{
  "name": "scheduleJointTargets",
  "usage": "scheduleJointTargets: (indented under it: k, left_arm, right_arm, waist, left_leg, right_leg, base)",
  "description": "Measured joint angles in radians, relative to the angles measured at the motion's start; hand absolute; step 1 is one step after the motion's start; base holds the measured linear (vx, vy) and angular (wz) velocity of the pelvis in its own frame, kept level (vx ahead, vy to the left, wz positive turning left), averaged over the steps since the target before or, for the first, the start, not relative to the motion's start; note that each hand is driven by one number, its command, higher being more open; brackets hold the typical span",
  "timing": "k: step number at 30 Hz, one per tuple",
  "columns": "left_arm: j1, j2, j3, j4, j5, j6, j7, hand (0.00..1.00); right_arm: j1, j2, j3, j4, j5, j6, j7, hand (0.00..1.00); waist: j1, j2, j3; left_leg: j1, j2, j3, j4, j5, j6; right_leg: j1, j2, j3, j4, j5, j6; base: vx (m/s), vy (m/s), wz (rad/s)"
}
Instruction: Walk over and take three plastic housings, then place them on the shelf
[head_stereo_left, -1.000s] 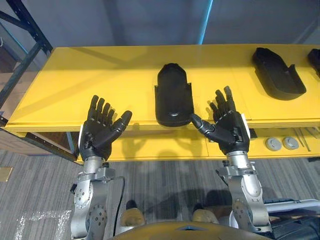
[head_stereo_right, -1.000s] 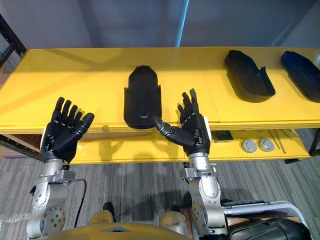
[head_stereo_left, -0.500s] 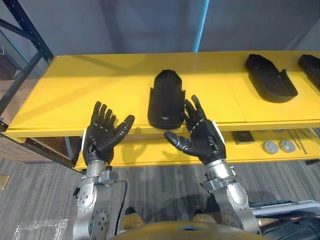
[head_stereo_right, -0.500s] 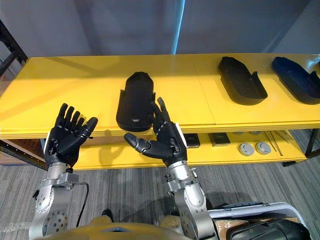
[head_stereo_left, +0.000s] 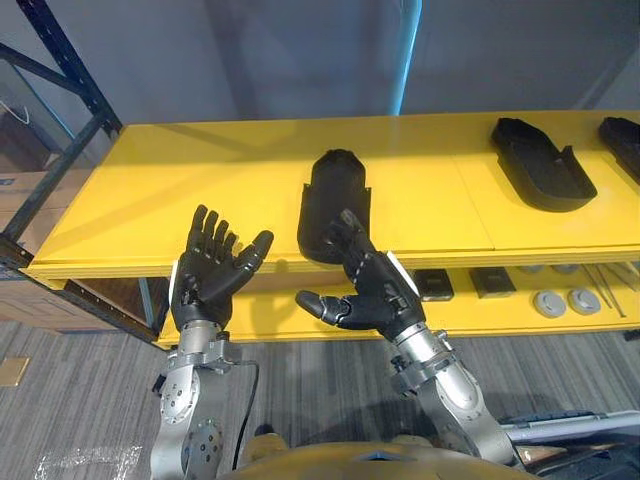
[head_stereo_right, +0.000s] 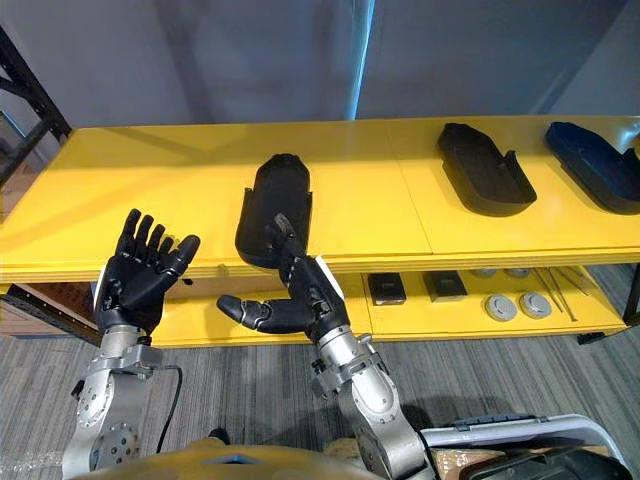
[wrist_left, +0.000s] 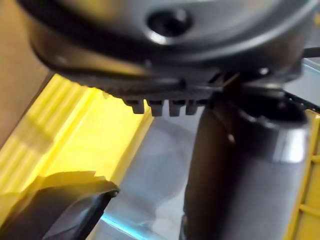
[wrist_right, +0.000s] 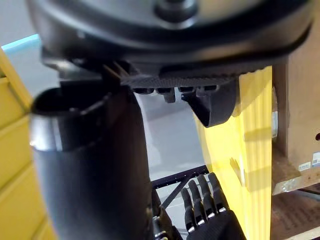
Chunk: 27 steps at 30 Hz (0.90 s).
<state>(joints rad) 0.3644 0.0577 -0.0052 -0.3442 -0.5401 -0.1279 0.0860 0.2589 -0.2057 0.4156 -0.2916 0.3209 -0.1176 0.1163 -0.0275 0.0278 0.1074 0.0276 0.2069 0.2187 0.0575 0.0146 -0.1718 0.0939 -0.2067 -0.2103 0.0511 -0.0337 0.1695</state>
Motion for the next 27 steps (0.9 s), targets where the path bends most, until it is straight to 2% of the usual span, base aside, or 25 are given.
scheduleJointTargets:
  k: [7,14,16,18,22,27]
  left_arm:
    - [0.01,0.0,-0.006,0.04,0.0,0.021,0.004,1.0]
    - [0.038,0.0,-0.028,0.041,0.0,0.022,0.015,1.0]
    - [0.037,0.0,-0.026,0.041,0.0,0.022,0.015,1.0]
    - [0.037,0.0,-0.025,0.041,0.0,0.022,0.015,1.0]
    - [0.029,0.0,-0.019,0.041,-0.001,0.022,0.015,1.0]
    - [0.03,0.0,0.008,0.041,-0.002,0.022,0.014,1.0]
  right_arm:
    - [-0.087,0.012,0.039,0.09,0.0,0.008,-0.069,1.0]
    - [-0.181,0.041,0.031,0.22,-0.003,-0.048,-0.174,1.0]
    - [-0.213,0.045,0.018,0.245,-0.033,-0.051,-0.2,1.0]
    - [-0.254,0.046,0.007,0.271,-0.055,-0.051,-0.216,1.0]
    - [-0.372,0.046,-0.082,0.316,-0.121,-0.048,-0.26,1.0]
    - [-0.413,0.043,-0.179,0.322,-0.157,-0.042,-0.294,1.0]
  waist:
    - [0.01,0.001,-0.002]
    - [0.031,0.003,0.001]
    - [0.05,0.004,0.007]
    - [0.053,0.004,0.016]
    - [0.06,0.007,0.077]
    - [0.086,0.003,0.107]
  left_leg:
    - [0.02,-0.006,-0.008,-0.031,0.02,0.001]
    - [0.017,-0.011,-0.032,-0.063,0.049,0.001]
    - [0.015,-0.011,-0.034,-0.063,0.051,0.002]
    - [0.01,-0.012,-0.043,-0.063,0.053,0.003]
    - [-0.021,-0.016,-0.077,-0.06,0.068,0.004]
    - [-0.025,-0.018,-0.088,-0.06,0.07,0.004]
  right_leg:
    - [0.013,-0.001,-0.008,-0.002,0.005,-0.001]
    - [0.013,-0.001,-0.037,-0.002,0.005,-0.002]
    - [0.013,-0.001,-0.038,-0.002,0.006,-0.002]
    - [0.013,-0.002,-0.046,-0.001,0.006,-0.002]
    - [0.009,-0.002,-0.08,0.0,0.008,-0.004]
    - [0.014,-0.002,-0.09,0.001,0.009,-0.004]
  base:
    - [-0.03,0.001,0.03]
    - [-0.02,-0.006,0.1]
    - [-0.01,-0.002,0.06]
    - [-0.02,-0.003,0.12]
    - [-0.04,-0.002,0.22]
    - [0.01,-0.004,0.08]
